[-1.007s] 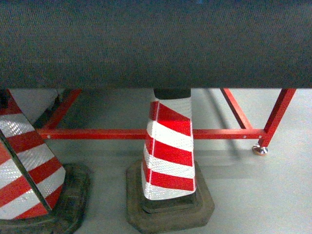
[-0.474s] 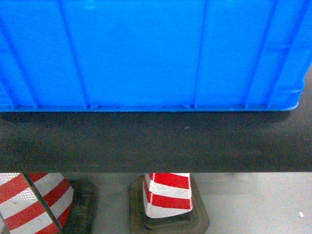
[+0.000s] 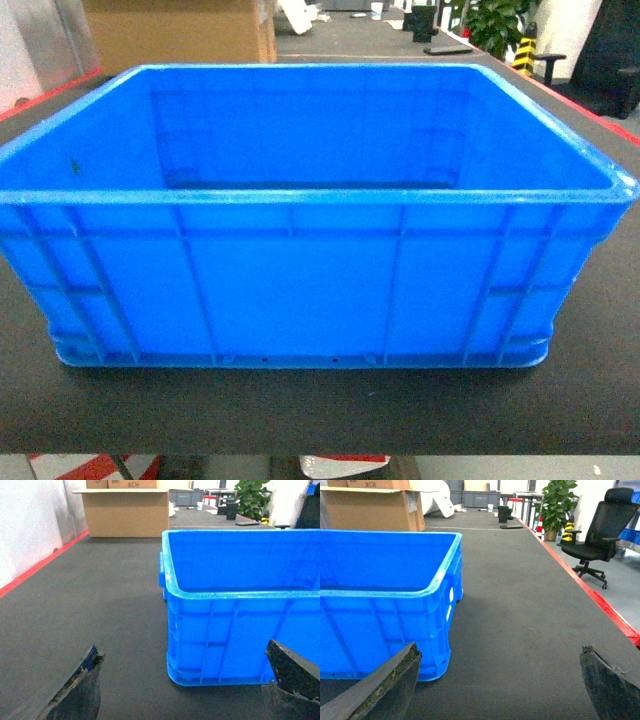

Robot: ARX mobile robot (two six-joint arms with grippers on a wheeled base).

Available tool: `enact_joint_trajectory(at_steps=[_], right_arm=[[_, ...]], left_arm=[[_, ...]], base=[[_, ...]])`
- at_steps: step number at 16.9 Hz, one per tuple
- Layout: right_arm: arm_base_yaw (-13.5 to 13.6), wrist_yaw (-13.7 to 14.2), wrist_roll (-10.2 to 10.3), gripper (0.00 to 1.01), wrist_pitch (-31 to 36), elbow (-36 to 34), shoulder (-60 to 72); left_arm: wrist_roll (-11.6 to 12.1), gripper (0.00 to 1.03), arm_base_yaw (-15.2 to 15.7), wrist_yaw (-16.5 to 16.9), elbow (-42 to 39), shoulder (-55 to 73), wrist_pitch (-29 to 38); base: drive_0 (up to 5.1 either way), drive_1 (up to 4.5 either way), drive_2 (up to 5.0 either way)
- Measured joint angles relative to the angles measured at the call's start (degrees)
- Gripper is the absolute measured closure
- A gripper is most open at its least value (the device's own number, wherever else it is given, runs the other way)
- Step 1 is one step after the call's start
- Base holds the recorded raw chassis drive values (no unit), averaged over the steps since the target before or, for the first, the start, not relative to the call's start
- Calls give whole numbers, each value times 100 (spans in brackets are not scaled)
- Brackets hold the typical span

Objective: Place box next to blue box on left shelf

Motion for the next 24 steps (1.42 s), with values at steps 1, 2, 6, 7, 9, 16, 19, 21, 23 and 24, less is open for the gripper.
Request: enact_joint_trajectory(at_steps=[1, 2, 6, 7, 9, 16, 19, 21, 23, 24], right_arm=[[0, 2, 2, 3, 20, 0, 0], [0, -2, 2, 3, -24, 0, 0], [0, 0, 2, 3, -17, 0, 0], [0, 2, 2, 3, -11, 0, 0], [0, 0, 2, 3, -26, 0, 0], [0, 0, 2, 3, -24, 0, 0], [0, 0, 2, 3, -24, 0, 0], [0, 0, 2, 3, -24, 0, 0], [0, 2, 2, 3, -24, 0, 0], [0, 2, 2, 3, -24, 0, 0]], left_arm=[[2, 5, 0, 0, 0, 0, 9], [2, 5, 0, 9, 0, 0, -13], [4, 5, 0, 2, 0, 0, -44], [2, 5, 0, -4, 0, 0, -9], [2, 5, 0, 0, 0, 0, -24], [2, 5, 0, 0, 0, 0, -24], [2, 5, 0, 0, 0, 0, -24], [2, 5, 0, 0, 0, 0, -24], [2, 5, 0, 0, 0, 0, -24], [2, 5, 0, 0, 0, 0, -24]], base=[[0, 0, 0], [0, 0, 0], [0, 0, 0], [0, 0, 0], [0, 0, 0], [0, 0, 0], [0, 0, 0], [0, 0, 0], [0, 0, 0], [0, 0, 0]])
